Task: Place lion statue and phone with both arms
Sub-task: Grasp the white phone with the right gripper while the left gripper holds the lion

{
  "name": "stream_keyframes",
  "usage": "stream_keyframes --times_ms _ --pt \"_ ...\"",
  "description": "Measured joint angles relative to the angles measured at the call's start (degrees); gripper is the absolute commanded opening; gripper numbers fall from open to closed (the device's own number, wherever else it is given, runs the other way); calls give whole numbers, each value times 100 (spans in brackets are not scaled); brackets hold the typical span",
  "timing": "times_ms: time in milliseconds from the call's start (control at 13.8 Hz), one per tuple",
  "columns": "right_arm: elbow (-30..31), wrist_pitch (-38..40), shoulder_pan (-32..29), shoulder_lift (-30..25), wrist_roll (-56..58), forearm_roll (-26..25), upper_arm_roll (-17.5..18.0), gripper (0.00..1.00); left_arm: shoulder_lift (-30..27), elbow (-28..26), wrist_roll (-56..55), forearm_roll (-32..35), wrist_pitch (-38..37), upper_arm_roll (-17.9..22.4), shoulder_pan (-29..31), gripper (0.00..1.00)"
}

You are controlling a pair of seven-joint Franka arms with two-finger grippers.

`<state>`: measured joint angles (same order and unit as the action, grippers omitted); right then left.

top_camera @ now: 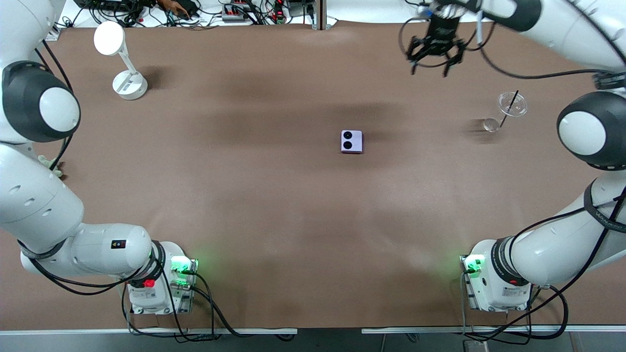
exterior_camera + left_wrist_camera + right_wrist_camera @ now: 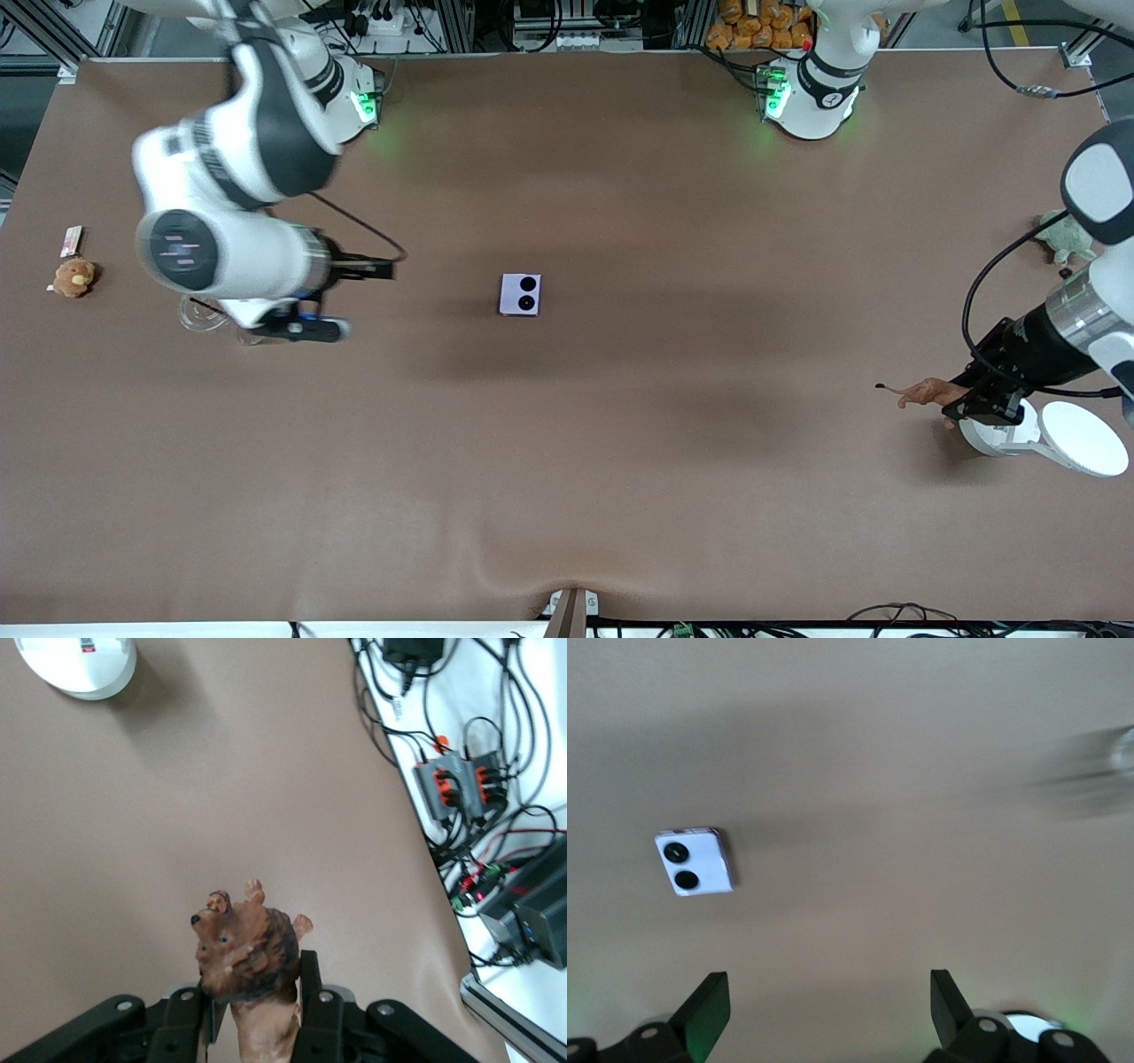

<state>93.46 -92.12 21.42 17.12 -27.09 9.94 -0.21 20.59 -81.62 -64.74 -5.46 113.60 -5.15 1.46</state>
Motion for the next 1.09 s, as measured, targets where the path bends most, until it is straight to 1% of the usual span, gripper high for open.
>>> stream_keyframes --times_ms 217,434,579,723,796,1085 --pt "638 -1169 482 104 -365 142 9 100 500 -23 -9 223 107 -24 -16 3" --pt "950 -1903 746 356 -376 189 9 100 1006 -31 33 957 287 -65 -44 2" --pt "1150 -2549 965 521 -377 208 11 100 1322 -40 395 1526 349 -109 -87 2" --pt "1394 -3257 1235 659 -376 210 15 100 1649 -45 1015 1911 411 -119 -182 2" --pt "1460 -3484 1352 737 -376 210 15 100 1787 -45 1436 2022 462 -120 -199 2" --pt "1609 -4152 1560 1014 -364 210 13 100 2006 -36 3524 2093 601 -43 -37 2"
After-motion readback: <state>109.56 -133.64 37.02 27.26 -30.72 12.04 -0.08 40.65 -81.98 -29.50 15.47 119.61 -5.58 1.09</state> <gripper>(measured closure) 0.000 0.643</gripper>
